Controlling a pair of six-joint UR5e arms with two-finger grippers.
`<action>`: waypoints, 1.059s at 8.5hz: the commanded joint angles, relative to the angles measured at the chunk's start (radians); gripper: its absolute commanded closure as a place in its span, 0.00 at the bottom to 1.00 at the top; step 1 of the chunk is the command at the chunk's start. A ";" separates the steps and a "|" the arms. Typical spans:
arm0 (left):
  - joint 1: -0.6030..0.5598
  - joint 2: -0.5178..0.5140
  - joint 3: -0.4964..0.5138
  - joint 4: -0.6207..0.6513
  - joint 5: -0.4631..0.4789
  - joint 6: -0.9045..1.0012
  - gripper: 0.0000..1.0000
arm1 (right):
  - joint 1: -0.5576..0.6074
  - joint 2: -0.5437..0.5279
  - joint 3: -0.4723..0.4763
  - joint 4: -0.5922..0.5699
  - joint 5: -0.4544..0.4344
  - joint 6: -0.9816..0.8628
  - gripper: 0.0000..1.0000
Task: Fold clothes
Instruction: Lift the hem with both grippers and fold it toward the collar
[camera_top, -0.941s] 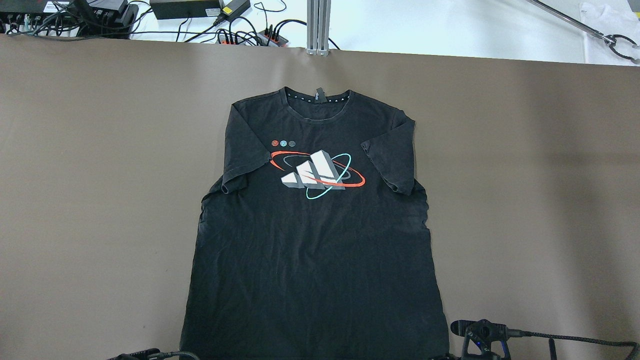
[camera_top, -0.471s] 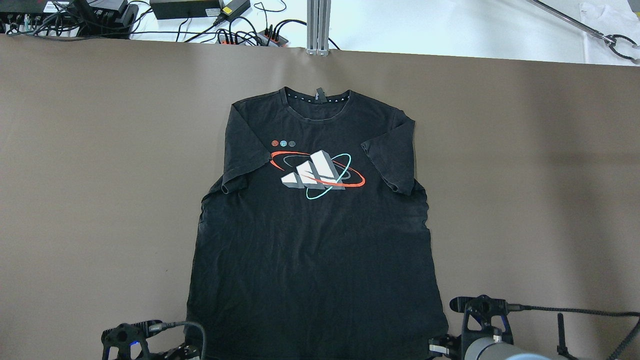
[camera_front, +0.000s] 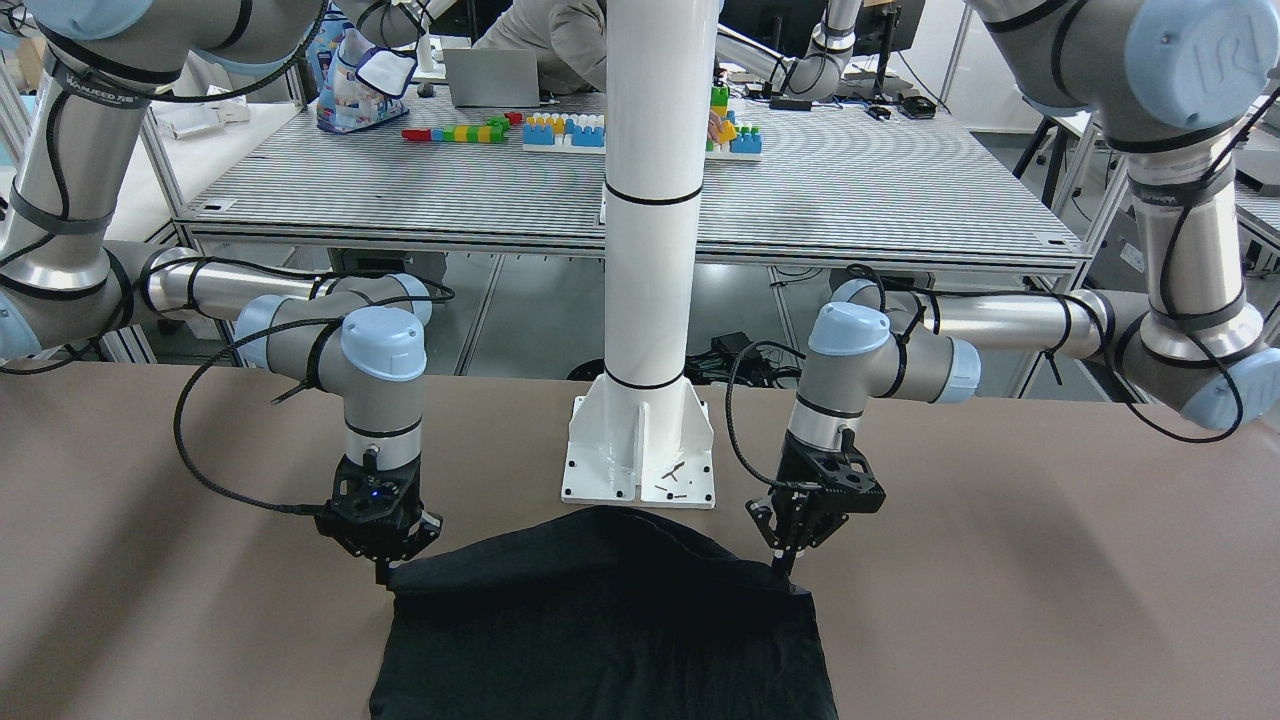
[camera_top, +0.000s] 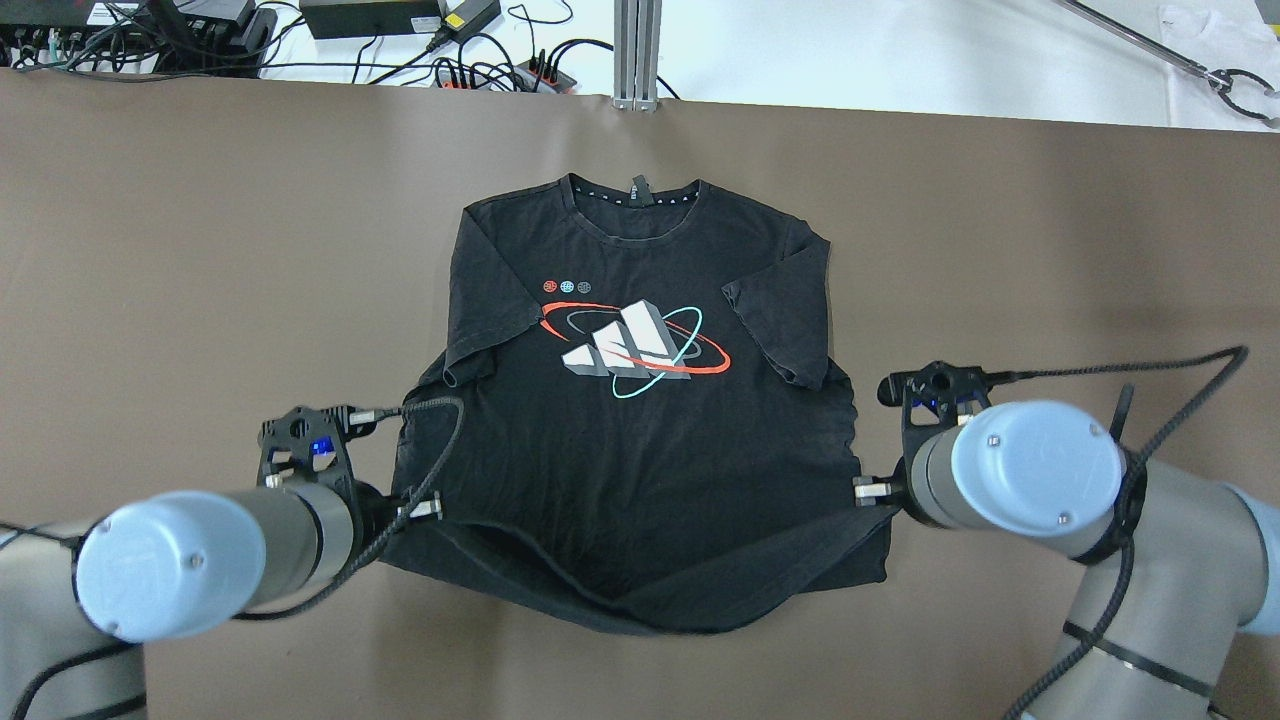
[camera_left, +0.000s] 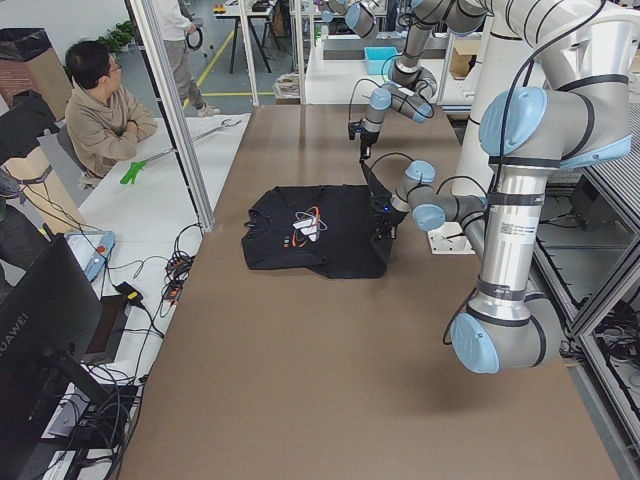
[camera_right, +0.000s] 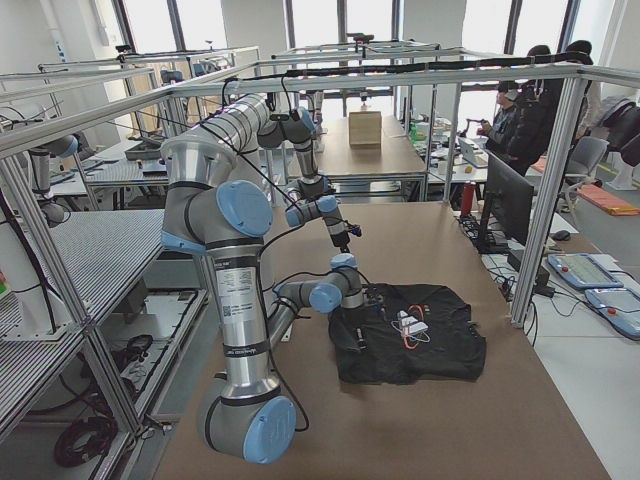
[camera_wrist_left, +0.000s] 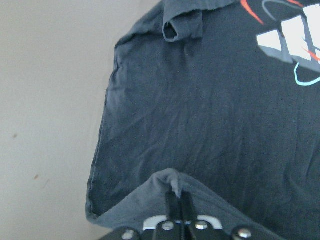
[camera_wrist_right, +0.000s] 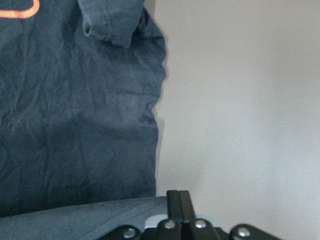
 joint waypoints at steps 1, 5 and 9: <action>-0.203 -0.085 0.092 -0.002 -0.182 0.107 1.00 | 0.172 0.089 -0.137 -0.007 0.022 -0.201 1.00; -0.387 -0.256 0.345 -0.009 -0.270 0.270 1.00 | 0.287 0.239 -0.332 -0.006 0.024 -0.323 1.00; -0.441 -0.362 0.590 -0.090 -0.283 0.328 1.00 | 0.314 0.413 -0.689 0.182 0.021 -0.314 1.00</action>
